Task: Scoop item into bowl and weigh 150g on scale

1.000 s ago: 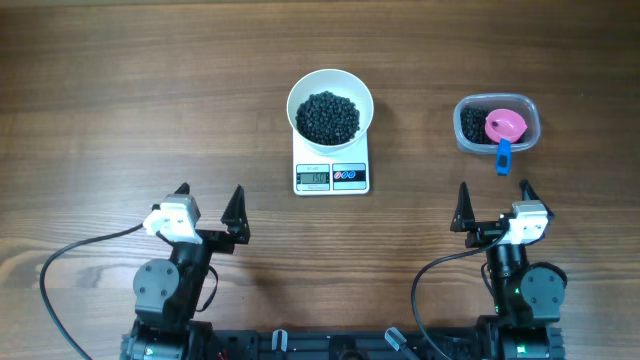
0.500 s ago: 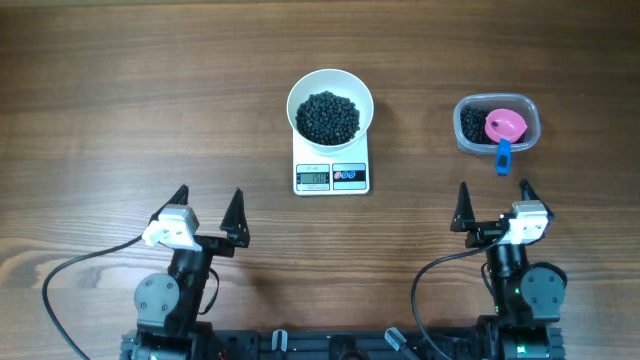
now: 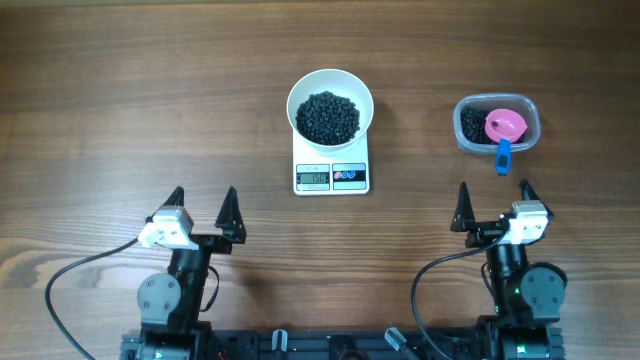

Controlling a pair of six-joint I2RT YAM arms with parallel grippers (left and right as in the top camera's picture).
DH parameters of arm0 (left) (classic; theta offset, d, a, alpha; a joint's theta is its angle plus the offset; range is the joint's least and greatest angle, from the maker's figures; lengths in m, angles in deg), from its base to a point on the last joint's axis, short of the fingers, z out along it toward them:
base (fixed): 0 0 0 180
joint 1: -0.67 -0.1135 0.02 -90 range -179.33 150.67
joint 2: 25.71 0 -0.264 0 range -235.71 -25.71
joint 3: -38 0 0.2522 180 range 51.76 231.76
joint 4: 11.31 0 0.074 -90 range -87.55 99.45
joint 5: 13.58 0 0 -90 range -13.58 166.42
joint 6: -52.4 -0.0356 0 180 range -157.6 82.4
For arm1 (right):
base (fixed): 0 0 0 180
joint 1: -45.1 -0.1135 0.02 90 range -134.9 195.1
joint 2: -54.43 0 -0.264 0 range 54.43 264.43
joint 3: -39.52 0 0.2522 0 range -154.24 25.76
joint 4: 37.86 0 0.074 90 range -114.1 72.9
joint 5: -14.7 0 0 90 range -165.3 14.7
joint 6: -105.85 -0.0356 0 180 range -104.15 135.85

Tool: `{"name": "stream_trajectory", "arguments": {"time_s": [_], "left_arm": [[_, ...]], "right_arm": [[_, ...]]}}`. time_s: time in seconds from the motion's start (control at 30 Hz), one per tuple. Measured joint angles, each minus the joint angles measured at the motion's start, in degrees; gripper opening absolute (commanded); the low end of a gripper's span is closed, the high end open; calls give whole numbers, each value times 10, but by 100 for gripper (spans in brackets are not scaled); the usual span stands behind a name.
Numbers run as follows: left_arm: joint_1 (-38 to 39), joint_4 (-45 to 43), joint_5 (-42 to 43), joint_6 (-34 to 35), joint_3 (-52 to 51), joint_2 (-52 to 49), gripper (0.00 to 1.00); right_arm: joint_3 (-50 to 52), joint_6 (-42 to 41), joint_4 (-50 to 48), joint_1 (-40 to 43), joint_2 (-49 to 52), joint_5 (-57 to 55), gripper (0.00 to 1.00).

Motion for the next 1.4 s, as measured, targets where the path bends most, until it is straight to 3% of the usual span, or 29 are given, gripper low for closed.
{"name": "stream_trajectory", "arguments": {"time_s": [0.73,1.1,1.4], "left_arm": [[0,26,-4,0,-1,0,100],[0,26,-4,-121,-1,0,100],[0,26,-4,-146,-1,0,100]], "right_arm": [[0,0,0,0,0,0,100],[0,0,0,0,0,0,100],[0,0,0,0,0,0,100]]}}
